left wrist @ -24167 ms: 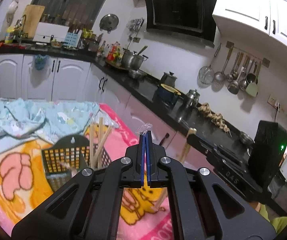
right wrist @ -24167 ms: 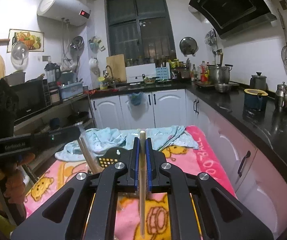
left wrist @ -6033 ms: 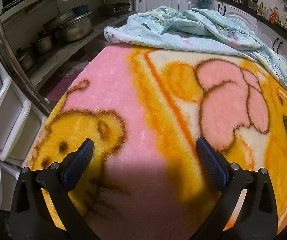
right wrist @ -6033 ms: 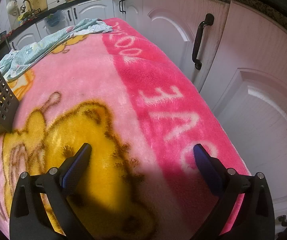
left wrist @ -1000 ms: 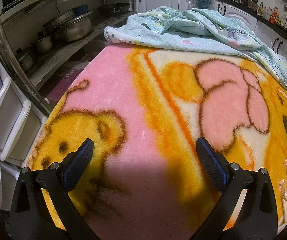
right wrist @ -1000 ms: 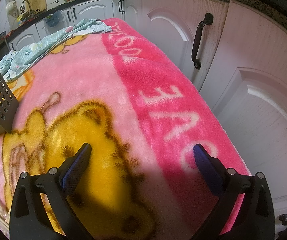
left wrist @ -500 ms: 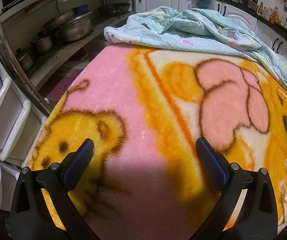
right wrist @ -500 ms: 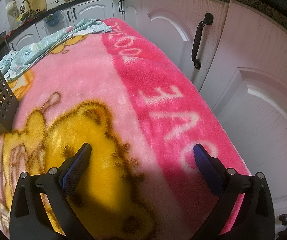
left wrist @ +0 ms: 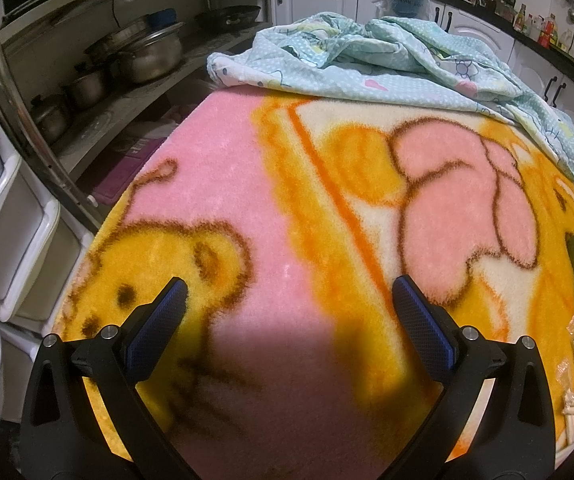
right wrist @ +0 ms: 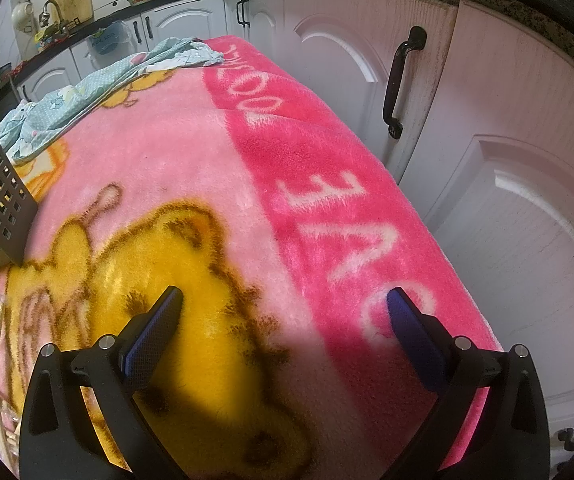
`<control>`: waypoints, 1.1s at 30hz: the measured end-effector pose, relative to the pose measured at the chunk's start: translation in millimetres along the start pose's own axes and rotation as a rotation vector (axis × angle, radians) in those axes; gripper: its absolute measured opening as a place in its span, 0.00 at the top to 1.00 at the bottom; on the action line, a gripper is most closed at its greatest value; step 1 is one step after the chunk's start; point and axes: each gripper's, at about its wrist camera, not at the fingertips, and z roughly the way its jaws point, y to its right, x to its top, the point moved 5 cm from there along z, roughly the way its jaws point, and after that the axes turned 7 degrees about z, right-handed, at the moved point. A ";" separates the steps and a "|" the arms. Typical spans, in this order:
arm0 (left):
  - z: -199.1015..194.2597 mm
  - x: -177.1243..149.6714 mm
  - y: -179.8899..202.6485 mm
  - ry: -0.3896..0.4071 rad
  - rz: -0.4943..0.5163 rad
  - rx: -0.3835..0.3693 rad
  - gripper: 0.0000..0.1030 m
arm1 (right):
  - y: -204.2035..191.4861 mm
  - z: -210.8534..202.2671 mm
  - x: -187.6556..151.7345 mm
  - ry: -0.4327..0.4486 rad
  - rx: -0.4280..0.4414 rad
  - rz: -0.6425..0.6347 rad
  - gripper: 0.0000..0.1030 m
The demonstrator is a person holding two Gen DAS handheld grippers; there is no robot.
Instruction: Organize utensils
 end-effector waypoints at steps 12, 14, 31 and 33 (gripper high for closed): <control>-198.8 -35.8 40.8 0.468 0.121 -0.058 0.09 | -26.0 -130.7 -21.0 0.368 0.185 0.005 0.06; -226.2 -44.7 51.7 0.521 0.146 -0.098 0.09 | -39.0 -179.8 -37.6 0.469 0.243 -0.022 0.06; -264.2 -104.1 76.7 0.517 0.181 -0.222 0.09 | -99.2 -266.9 -114.9 0.480 0.324 -0.194 0.06; -264.1 -105.1 78.6 0.521 0.186 -0.223 0.09 | -100.6 -266.5 -116.6 0.478 0.330 -0.195 0.06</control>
